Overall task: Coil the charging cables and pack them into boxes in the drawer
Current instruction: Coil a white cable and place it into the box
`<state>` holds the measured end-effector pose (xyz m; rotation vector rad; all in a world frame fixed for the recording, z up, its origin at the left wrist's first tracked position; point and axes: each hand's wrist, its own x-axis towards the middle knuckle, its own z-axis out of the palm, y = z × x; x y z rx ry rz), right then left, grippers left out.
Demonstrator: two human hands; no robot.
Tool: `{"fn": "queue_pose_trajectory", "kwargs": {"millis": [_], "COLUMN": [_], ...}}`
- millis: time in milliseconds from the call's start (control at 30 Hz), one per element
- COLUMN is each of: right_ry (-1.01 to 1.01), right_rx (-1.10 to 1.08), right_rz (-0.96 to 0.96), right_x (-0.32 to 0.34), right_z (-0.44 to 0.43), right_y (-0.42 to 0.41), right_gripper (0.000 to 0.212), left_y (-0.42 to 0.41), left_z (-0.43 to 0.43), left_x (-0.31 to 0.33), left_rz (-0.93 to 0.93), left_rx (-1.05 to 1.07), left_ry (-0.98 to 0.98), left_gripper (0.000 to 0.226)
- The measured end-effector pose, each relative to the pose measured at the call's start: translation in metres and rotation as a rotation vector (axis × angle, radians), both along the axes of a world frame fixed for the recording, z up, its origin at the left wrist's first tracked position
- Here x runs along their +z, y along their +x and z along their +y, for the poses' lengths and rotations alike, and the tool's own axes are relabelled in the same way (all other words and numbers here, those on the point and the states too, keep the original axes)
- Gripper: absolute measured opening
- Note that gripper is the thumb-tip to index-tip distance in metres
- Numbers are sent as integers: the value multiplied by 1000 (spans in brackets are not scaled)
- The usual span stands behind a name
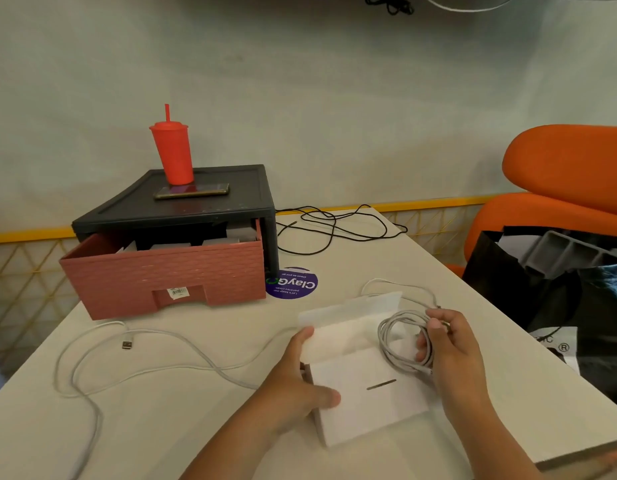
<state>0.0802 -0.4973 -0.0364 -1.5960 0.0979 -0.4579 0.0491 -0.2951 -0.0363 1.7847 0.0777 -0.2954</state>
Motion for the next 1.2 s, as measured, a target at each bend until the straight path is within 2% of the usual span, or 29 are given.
{"fn": "queue_pose_trajectory", "kwargs": {"millis": [100,267,333,433,533,667,800,967,1067,1200], "right_ry": [37,-126,-251,-559,-768,-957,-881,-947,-1054,-1269], "right_rx": [27,125,214,355,536,694,887,1022,1032,963], "right_rz": [-43,-249,-296,-319,-248,-147,12,145,138,-1], "right_x": [3,33,44,50,50,47,49,53,63,59], "right_z": [12,30,42,62,82,98,96,96,91,84], "right_y": [-7,-14,-18,-23,-27,-28,-25,-23,-25,-33], "right_gripper": [11,12,8,9,17,11,18,22,20,33], "left_y": [-10,-24,-29,-35,-40,-44,-45,-47,-46,-44], "left_z": [16,40,46,49,50,54,58,59,60,64], "left_x": [4,10,10,7,7,8,6,5,4,3], "left_rz": [-37,-175,-219,-269,-320,-328,-328,-331,-340,-308], "left_rx": [5,-37,-41,-39,-47,-59,-52,-59,-59,-38], "left_ry": [59,177,215,255,267,287,319,303,281,222], "left_gripper": [103,110,113,112,111,111,111,109,110,108]}}
